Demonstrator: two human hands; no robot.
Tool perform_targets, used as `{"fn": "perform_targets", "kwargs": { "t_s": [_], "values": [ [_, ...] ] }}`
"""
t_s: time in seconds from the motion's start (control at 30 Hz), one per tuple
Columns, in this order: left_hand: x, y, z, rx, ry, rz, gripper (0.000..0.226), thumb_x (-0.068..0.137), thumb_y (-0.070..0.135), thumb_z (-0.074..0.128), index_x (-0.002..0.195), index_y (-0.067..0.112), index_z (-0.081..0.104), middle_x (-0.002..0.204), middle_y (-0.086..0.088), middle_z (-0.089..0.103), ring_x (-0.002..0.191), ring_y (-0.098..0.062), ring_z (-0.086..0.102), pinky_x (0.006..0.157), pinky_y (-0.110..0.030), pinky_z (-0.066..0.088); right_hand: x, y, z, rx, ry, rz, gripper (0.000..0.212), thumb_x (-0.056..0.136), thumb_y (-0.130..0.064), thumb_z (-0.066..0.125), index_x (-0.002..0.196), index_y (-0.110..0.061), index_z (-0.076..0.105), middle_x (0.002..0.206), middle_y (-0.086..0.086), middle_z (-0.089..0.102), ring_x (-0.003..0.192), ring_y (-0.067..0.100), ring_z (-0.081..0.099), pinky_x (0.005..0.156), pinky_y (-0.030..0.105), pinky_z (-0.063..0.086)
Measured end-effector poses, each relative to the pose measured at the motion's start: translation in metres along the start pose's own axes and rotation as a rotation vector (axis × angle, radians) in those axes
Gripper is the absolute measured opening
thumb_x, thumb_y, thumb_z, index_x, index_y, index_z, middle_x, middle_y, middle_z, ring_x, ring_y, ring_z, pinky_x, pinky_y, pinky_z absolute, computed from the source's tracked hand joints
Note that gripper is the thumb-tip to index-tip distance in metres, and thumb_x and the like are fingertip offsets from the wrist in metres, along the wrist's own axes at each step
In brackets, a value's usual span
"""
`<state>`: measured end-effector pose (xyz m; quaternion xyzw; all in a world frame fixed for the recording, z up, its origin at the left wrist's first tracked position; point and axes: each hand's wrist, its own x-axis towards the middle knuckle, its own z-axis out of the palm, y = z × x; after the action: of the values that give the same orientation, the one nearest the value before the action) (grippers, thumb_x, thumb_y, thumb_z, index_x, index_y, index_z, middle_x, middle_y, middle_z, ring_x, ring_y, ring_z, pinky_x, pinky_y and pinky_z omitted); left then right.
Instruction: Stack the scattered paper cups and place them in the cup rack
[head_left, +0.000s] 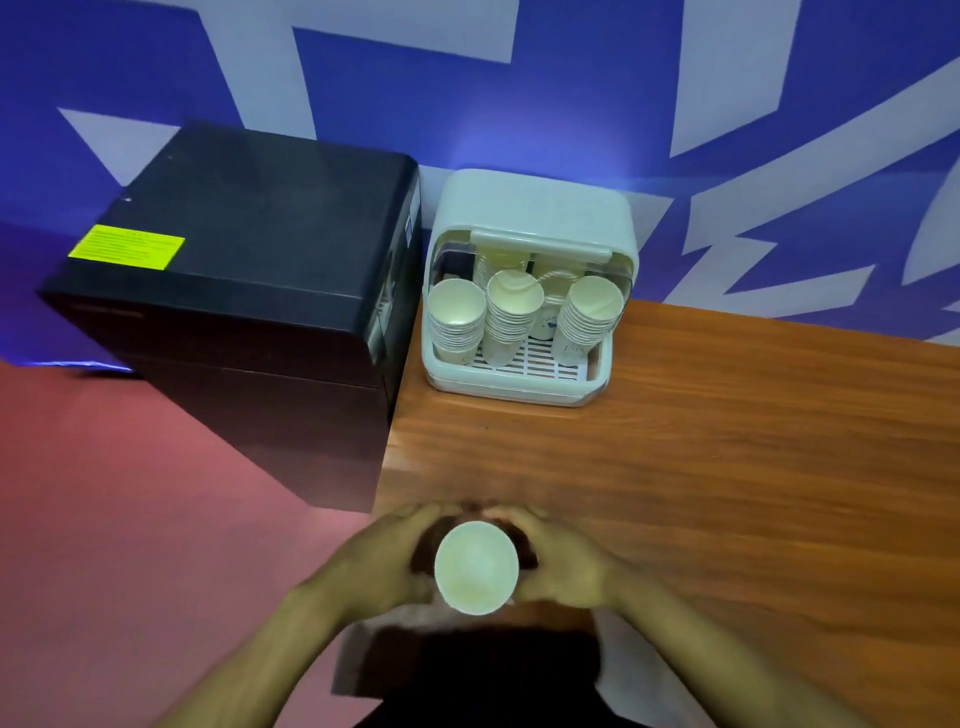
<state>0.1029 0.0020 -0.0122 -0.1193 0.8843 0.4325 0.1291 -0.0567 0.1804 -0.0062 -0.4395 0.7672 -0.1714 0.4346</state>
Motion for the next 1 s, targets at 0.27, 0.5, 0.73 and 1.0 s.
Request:
{"fn": "perform_targets", "kwargs": {
  "t_s": [0.27, 0.5, 0.73, 1.0],
  "values": [
    [0.014, 0.016, 0.005, -0.217, -0.03, 0.051, 0.078, 0.068, 0.013, 0.072, 0.133, 0.043, 0.043, 0.128, 0.028, 0.052, 0.119, 0.004, 0.049, 0.098, -0.027, 0.046, -0.013, -0.016, -0.007, 0.299, 0.044, -0.048, 0.082, 0.066, 0.012, 0.069, 0.116, -0.046, 0.043, 0.112, -0.043, 0.054, 0.106, -0.022, 0.048, 0.087, 0.003, 0.038],
    [0.064, 0.04, -0.032, -0.241, -0.027, 0.107, 0.075, 0.071, 0.013, 0.074, 0.134, 0.036, 0.042, 0.128, 0.019, 0.054, 0.116, 0.001, 0.052, 0.096, -0.025, 0.047, -0.013, -0.017, -0.061, 0.478, 0.137, -0.115, 0.075, 0.06, 0.013, 0.061, 0.122, -0.026, 0.045, 0.121, -0.014, 0.056, 0.113, -0.006, 0.053, 0.088, 0.012, 0.044],
    [0.129, 0.095, -0.067, -0.312, 0.288, 0.12, 0.062, 0.075, 0.009, 0.074, 0.127, 0.023, 0.042, 0.124, 0.007, 0.053, 0.11, -0.008, 0.056, 0.088, -0.021, 0.051, 0.012, -0.011, -0.133, 0.511, 0.518, -0.134, 0.082, 0.063, -0.004, 0.084, 0.125, -0.032, 0.038, 0.125, -0.01, 0.051, 0.114, 0.001, 0.052, 0.086, 0.019, 0.049],
    [0.18, 0.104, -0.07, -0.223, 0.424, -0.005, 0.055, 0.079, 0.013, 0.068, 0.126, 0.024, 0.043, 0.125, 0.004, 0.054, 0.108, -0.012, 0.057, 0.091, -0.033, 0.05, 0.049, 0.013, -0.159, 0.543, 0.693, -0.123, 0.077, 0.064, 0.005, 0.081, 0.116, -0.035, 0.042, 0.123, -0.007, 0.053, 0.107, -0.003, 0.053, 0.085, 0.012, 0.046]
  ]
}}
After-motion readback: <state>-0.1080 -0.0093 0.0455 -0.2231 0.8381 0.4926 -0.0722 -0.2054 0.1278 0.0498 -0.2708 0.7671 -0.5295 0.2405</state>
